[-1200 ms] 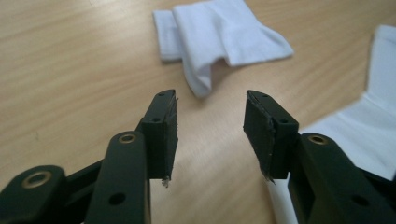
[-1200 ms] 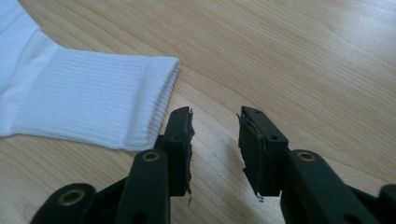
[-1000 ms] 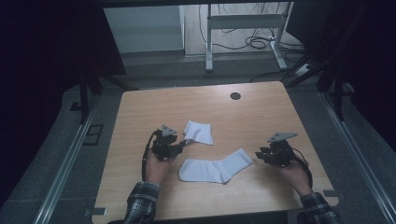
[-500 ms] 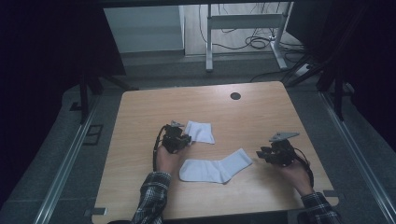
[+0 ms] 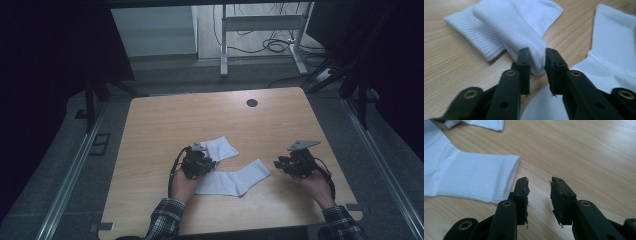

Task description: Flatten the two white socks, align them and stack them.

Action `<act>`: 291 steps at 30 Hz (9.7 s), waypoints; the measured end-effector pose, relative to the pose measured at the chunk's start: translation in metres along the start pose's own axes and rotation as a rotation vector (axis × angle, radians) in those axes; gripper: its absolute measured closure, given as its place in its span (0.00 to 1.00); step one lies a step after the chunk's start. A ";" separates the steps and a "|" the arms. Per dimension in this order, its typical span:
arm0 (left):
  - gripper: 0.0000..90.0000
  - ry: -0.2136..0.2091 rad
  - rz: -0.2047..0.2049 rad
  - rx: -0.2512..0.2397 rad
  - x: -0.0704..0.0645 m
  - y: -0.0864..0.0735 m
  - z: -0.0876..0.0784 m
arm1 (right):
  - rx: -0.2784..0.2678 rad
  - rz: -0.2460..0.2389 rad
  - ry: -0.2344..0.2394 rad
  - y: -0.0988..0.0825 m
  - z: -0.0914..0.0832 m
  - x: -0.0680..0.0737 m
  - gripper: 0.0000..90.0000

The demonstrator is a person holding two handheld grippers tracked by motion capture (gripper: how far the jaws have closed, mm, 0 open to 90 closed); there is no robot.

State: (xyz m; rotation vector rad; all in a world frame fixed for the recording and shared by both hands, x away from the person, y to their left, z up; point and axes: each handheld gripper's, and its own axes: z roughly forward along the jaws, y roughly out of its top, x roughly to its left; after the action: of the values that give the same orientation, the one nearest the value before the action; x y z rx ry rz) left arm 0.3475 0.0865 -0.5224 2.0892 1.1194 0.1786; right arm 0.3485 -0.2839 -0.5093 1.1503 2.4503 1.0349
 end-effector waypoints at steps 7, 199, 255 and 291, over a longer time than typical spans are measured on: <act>0.65 0.128 -0.035 -0.065 0.024 0.011 -0.022 | 0.003 -0.013 0.044 0.024 0.014 0.008 0.72; 0.11 0.326 -0.088 -0.029 0.072 -0.069 -0.053 | -0.248 -0.147 0.063 0.206 -0.001 0.102 0.91; 0.11 0.331 -0.095 -0.027 0.071 -0.068 -0.052 | 0.064 -0.094 -0.169 0.084 0.105 0.001 0.89; 0.47 0.137 0.056 -0.016 0.010 0.028 -0.003 | -0.043 0.167 -0.217 0.021 0.003 -0.087 0.68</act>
State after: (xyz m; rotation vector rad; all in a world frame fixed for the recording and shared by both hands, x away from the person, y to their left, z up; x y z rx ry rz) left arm 0.3711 0.0862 -0.5040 2.1209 1.1365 0.3616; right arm 0.4195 -0.3385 -0.5036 1.3937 2.1859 0.9454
